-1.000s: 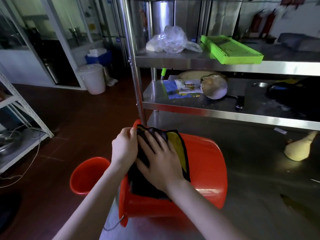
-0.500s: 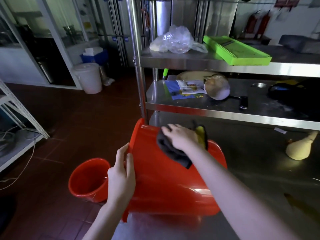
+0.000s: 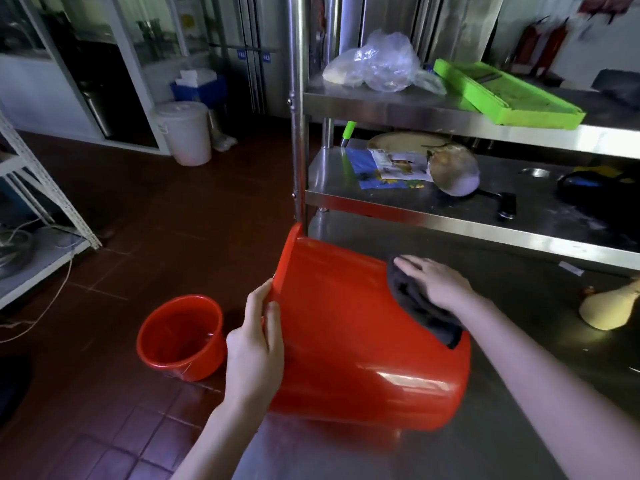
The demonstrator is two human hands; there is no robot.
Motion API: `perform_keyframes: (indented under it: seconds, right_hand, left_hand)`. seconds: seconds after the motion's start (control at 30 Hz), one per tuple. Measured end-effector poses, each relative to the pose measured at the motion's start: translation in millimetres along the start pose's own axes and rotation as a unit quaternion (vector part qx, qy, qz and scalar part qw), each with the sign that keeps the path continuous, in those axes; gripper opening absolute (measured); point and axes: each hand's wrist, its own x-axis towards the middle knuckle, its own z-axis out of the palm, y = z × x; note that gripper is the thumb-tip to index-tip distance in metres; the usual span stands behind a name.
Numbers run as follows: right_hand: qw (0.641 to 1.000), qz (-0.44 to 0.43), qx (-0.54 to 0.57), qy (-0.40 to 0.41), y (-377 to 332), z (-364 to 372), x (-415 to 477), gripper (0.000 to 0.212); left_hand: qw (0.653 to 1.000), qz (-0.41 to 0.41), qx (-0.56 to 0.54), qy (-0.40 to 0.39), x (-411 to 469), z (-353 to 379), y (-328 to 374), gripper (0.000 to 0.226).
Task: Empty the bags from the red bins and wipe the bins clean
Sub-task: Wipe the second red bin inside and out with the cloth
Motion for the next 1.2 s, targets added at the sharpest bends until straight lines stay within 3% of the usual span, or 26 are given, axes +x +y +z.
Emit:
perform_keyframes:
  seconds: [0.07,0.13,0.23,0.37,0.5,0.6,0.7,0.83,0.93,1.03,1.1,1.2]
  right_hand:
    - [0.998,0.017,0.039,-0.037,-12,-9,17,0.049]
    - [0.999,-0.04,-0.003,-0.032,-48,-8,23,0.044]
    - [0.983,-0.176,-0.037,0.049,-113,8,8,0.048]
    - [0.951,-0.222,-0.056,0.207,-133,38,-38,0.06]
    - [0.928,-0.264,-0.054,0.258,-123,70,-82,0.06]
    - [0.91,-0.289,-0.068,0.289,-108,89,-99,0.059]
    - [0.903,-0.278,-0.095,0.314,-89,95,-98,0.062]
    - [0.937,-0.165,-0.063,0.301,-105,70,-57,0.062]
    - [0.98,-0.089,-0.006,0.176,-114,23,3,0.066]
    - [0.992,-0.084,0.016,0.094,-100,0,35,0.065]
    - [0.978,-0.124,-0.028,0.168,-77,13,19,0.063]
    - [0.927,-0.182,-0.068,0.322,-28,63,-43,0.059]
  left_hand:
    - [1.0,-0.005,-0.006,0.002,0,-1,-2,0.039]
    - [1.0,-0.014,-0.007,0.001,2,-1,-3,0.038]
    - [1.0,-0.021,0.006,-0.005,9,-1,-2,0.024]
    - [0.994,-0.077,0.029,-0.07,40,-3,9,0.029]
    - [0.984,-0.143,0.065,-0.089,94,20,35,0.043]
    - [0.987,-0.105,0.094,-0.076,99,34,43,0.034]
    - [0.997,-0.02,0.058,-0.054,70,31,27,0.027]
    - [0.999,-0.018,0.027,-0.034,49,29,8,0.024]
    - [0.999,-0.031,0.017,-0.015,49,33,6,0.026]
    - [0.999,-0.038,0.016,-0.01,55,40,8,0.027]
    - [0.999,-0.043,0.021,-0.014,60,42,10,0.028]
    - [0.999,-0.035,0.023,-0.015,64,44,10,0.027]
